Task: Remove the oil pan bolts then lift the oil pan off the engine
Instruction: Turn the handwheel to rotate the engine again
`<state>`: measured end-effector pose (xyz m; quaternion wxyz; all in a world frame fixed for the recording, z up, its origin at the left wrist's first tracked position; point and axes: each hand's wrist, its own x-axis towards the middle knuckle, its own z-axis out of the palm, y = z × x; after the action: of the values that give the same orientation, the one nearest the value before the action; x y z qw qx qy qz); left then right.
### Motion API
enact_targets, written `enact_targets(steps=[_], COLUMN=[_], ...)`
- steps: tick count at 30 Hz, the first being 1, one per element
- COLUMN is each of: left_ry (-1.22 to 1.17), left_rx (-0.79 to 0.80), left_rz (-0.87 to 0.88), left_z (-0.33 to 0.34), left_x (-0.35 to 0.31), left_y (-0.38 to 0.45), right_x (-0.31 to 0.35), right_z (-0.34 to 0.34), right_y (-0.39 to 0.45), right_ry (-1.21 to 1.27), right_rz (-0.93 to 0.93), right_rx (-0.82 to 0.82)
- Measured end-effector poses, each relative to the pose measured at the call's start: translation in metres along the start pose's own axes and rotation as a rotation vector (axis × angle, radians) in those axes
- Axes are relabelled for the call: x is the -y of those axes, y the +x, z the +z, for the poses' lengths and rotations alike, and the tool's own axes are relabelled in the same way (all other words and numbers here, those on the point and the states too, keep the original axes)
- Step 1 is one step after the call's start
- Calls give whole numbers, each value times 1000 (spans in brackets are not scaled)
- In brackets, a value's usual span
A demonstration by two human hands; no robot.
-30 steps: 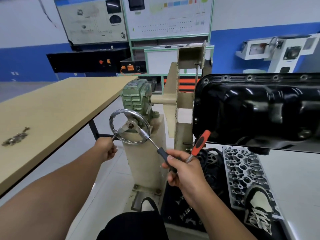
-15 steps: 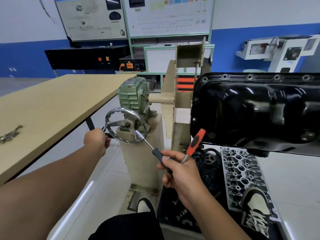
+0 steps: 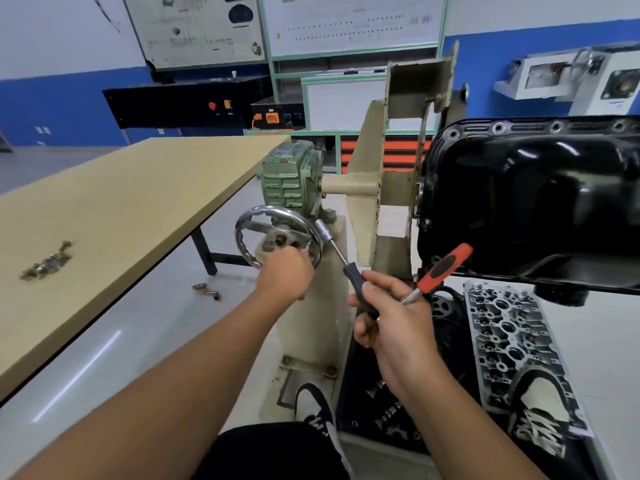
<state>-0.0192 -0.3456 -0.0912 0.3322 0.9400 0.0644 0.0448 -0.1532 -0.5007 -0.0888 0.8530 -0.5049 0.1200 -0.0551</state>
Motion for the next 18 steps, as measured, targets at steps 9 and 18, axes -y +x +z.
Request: enact_targets(steps=[9,18], left_ry=[306,457], left_rx=[195,51], left_rz=[-90,-194], left_z=[44,-18], left_x=[44,96], left_y=[3,39], right_x=[-31,-17], right_z=[9,-1], right_y=[-5,1], right_ry=[5,-45], right_rz=[87,115], right_rx=[-77,13])
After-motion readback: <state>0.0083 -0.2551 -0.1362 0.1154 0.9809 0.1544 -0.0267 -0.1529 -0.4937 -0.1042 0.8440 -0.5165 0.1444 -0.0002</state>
